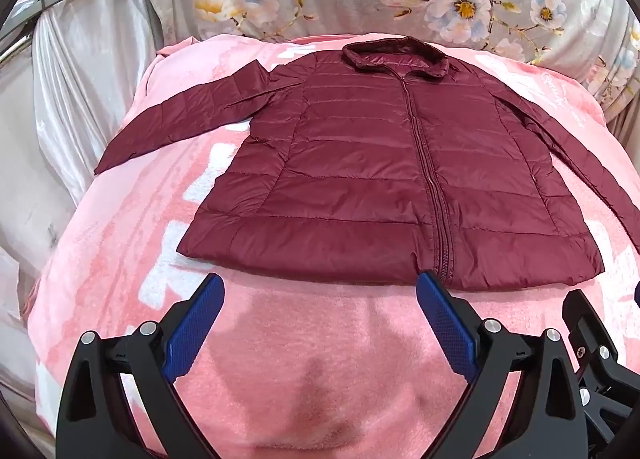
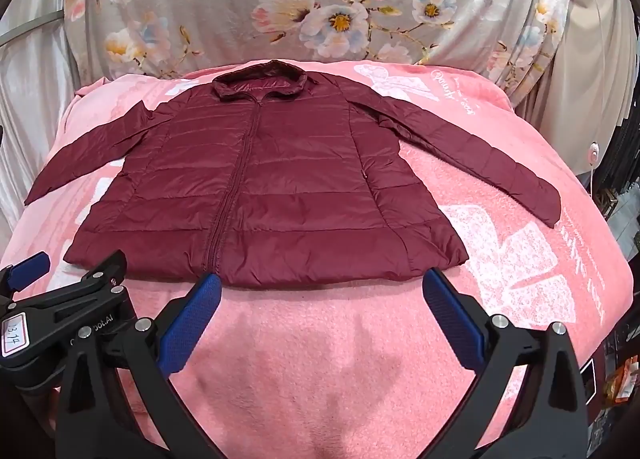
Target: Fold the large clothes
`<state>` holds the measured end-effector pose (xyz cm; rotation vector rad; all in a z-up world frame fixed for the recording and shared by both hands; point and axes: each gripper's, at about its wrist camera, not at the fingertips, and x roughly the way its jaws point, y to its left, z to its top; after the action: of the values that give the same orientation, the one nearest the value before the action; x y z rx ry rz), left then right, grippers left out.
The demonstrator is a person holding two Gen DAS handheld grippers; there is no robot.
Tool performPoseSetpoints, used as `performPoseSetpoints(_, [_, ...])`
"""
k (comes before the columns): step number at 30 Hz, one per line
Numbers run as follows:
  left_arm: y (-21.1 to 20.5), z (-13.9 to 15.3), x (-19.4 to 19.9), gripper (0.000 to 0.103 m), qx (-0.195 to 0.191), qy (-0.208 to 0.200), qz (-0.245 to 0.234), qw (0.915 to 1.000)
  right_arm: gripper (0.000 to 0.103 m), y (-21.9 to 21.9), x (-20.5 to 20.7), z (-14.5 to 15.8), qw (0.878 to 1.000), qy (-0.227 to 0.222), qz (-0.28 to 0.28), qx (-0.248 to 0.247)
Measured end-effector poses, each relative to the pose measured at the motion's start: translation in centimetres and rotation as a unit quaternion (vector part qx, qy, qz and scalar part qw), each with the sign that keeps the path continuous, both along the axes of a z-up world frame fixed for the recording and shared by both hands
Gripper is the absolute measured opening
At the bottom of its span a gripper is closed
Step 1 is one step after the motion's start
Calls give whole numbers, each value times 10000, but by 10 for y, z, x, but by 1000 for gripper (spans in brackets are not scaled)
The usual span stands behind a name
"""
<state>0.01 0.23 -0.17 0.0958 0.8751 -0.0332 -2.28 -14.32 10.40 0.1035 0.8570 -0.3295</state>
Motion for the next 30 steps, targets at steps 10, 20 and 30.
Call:
performPoseSetpoints(10, [1,7,3,95,90,42,36,9999,98,2,1,0,10000,-27,17,-7])
performPoseSetpoints(20, [1,7,4,94,107,38,43,9999,98,4,2,1,10000,-37,25,-18])
performPoseSetpoints(30, [3,7,4,94,101,43,44,9999,98,1,1,-1,10000,-34,26,-7])
